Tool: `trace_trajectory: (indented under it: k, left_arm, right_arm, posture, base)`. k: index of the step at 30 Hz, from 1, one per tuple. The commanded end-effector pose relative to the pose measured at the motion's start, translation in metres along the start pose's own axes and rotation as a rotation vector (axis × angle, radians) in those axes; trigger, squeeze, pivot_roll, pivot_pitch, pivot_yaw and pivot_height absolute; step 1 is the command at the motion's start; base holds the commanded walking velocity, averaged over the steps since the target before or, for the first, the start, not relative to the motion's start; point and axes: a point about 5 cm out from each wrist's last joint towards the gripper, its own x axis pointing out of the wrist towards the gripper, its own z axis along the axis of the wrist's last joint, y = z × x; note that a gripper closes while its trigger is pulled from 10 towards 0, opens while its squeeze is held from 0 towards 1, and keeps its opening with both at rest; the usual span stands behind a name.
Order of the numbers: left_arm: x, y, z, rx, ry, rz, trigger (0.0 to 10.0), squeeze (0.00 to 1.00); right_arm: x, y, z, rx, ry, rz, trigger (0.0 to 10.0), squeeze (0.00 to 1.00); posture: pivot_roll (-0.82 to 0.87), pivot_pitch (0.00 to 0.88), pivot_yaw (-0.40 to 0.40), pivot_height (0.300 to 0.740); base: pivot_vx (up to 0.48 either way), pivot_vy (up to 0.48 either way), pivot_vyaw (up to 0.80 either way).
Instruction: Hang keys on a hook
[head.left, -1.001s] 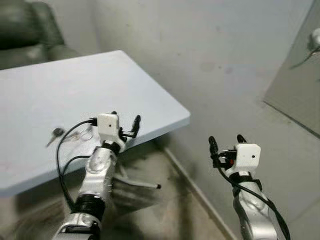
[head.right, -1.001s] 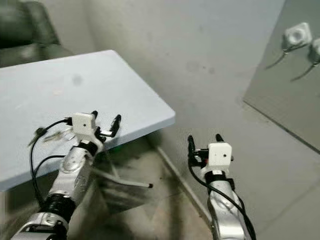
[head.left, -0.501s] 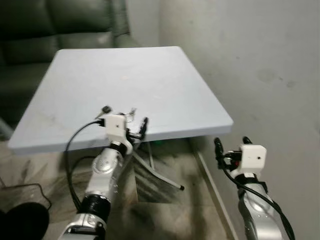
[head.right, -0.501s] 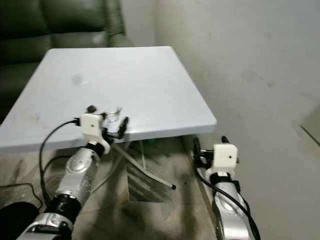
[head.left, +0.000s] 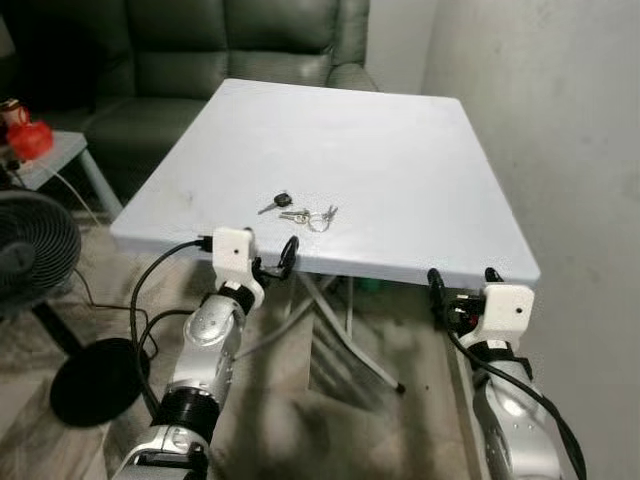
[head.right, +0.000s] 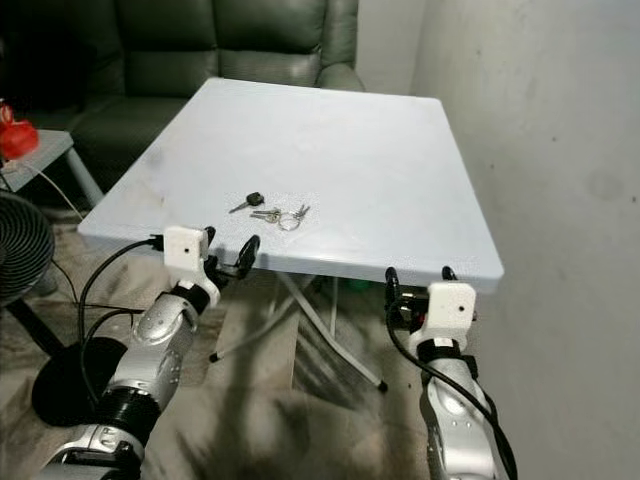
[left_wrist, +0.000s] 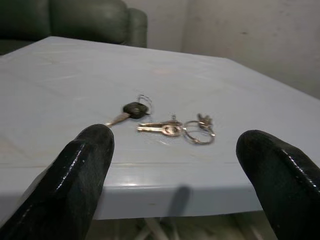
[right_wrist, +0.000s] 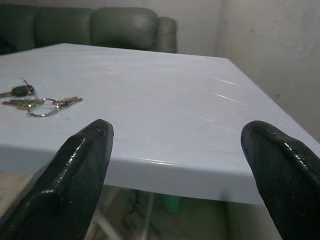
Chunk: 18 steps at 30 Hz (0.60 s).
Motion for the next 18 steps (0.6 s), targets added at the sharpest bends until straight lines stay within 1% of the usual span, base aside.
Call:
trace_trajectory:
  k: [1, 3, 6, 18]
  left_arm:
    - [0.0045, -0.0042, 0.0057, -0.002, -0.014, -0.015, 10.0, 0.00]
    - [0.0045, -0.0042, 0.0054, -0.011, -0.010, -0.015, 10.0, 0.00]
    - [0.0047, -0.0043, 0.0055, -0.009, -0.008, -0.015, 10.0, 0.00]
    - [0.0058, -0.0046, 0.0057, -0.009, -0.004, -0.013, 10.0, 0.00]
  right_arm:
    - [0.0005, -0.0044, 0.0030, -0.002, -0.013, -0.010, 10.0, 0.00]
    - [-0.0001, -0.0038, 0.0036, 0.003, -0.016, -0.006, 10.0, 0.00]
    - [-0.0003, -0.0037, 0.0037, 0.005, -0.016, -0.004, 10.0, 0.00]
    - [-0.0008, -0.0034, 0.0035, 0.015, -0.016, -0.002, 10.0, 0.00]
  posture:
    - [-0.05, 0.010, -0.030, 0.711]
    - [-0.05, 0.010, -0.030, 0.711]
    - [-0.05, 0.012, -0.029, 0.711]
    - [-0.05, 0.011, -0.029, 0.711]
  base:
    - [0.000, 0.000, 0.00]
    - [0.000, 0.000, 0.00]
    - [0.000, 0.246, 0.00]
    - [0.000, 0.402, 0.00]
